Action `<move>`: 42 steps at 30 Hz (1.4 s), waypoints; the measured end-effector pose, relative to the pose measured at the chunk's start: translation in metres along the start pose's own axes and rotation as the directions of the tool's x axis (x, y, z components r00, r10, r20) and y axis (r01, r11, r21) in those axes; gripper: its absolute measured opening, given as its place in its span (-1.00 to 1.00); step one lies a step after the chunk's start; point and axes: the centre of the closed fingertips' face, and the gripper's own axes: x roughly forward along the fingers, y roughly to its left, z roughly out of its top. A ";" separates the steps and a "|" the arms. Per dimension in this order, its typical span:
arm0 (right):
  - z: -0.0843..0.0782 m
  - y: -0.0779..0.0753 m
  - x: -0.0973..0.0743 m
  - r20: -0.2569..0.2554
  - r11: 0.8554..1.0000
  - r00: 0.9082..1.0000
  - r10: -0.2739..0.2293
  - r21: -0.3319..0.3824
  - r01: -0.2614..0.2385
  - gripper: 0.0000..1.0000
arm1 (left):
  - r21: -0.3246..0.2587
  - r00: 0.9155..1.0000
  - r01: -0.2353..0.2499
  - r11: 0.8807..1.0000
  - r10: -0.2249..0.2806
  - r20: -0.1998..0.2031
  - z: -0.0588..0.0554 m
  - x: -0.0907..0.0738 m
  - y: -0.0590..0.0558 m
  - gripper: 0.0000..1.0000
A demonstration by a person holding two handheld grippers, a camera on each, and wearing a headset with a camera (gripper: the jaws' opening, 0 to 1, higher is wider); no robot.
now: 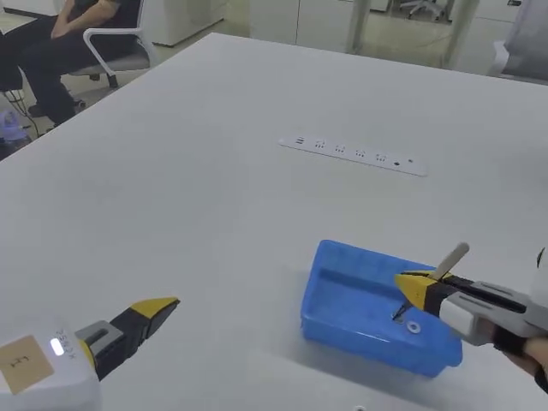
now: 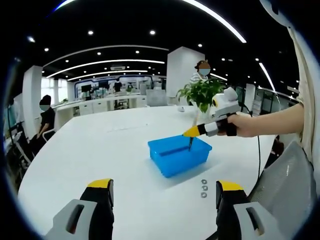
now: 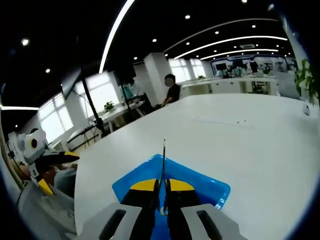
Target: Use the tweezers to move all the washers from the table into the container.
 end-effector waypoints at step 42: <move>-0.024 -0.016 0.020 -0.078 0.996 0.997 -0.021 -0.086 0.014 -0.92 | -0.006 1.000 0.000 1.000 0.000 -0.006 -0.001 0.000 -0.001 0.71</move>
